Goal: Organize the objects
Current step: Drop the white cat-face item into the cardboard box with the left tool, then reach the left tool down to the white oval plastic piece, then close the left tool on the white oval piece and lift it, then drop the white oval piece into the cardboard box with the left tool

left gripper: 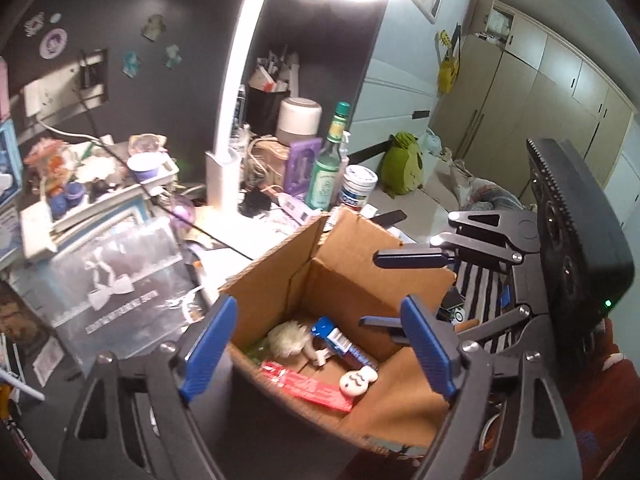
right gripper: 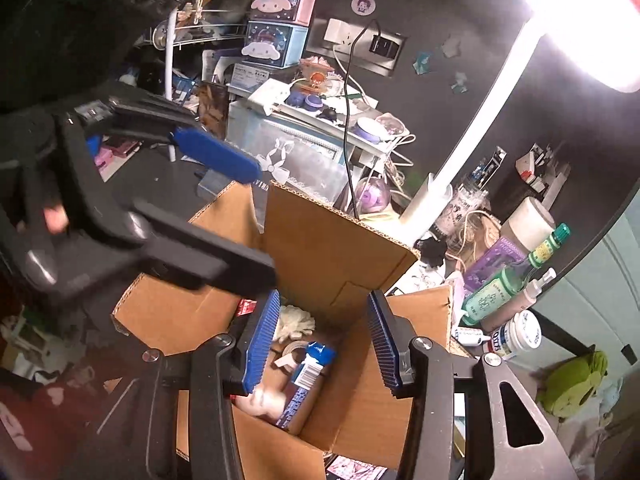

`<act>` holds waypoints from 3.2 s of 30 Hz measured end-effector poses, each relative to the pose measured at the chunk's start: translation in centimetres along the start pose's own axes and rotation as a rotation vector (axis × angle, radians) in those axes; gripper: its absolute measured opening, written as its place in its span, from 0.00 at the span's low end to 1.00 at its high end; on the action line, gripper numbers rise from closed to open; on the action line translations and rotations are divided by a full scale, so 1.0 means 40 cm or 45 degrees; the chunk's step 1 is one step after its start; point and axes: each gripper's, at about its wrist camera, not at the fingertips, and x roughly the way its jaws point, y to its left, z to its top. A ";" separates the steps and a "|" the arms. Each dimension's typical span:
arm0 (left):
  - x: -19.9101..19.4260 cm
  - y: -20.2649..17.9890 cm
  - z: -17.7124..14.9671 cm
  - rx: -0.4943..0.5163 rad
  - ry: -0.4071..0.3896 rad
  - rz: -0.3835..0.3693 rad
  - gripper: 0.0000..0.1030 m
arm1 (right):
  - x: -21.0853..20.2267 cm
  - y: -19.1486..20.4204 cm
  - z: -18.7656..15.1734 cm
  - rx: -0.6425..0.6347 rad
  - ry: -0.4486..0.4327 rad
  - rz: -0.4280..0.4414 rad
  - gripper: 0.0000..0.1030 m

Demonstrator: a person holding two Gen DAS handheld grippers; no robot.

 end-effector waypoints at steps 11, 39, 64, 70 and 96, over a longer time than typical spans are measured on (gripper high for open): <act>-0.199 0.148 -0.130 -0.101 -0.150 0.221 0.80 | -0.026 0.139 0.084 -0.001 -0.102 0.146 0.40; -0.277 0.465 -0.570 -0.374 -0.141 0.490 0.82 | 0.533 0.431 0.093 0.259 0.133 0.180 0.40; -0.232 0.391 -0.485 -0.360 -0.160 0.153 0.71 | 0.292 0.491 0.115 0.078 -0.165 0.424 0.25; -0.251 0.327 -0.412 -0.330 -0.205 0.042 0.46 | 0.157 0.472 0.138 0.059 -0.276 0.487 0.25; 0.067 0.021 -0.014 -0.097 0.032 -0.121 0.25 | -0.006 -0.004 0.015 0.293 -0.176 0.339 0.25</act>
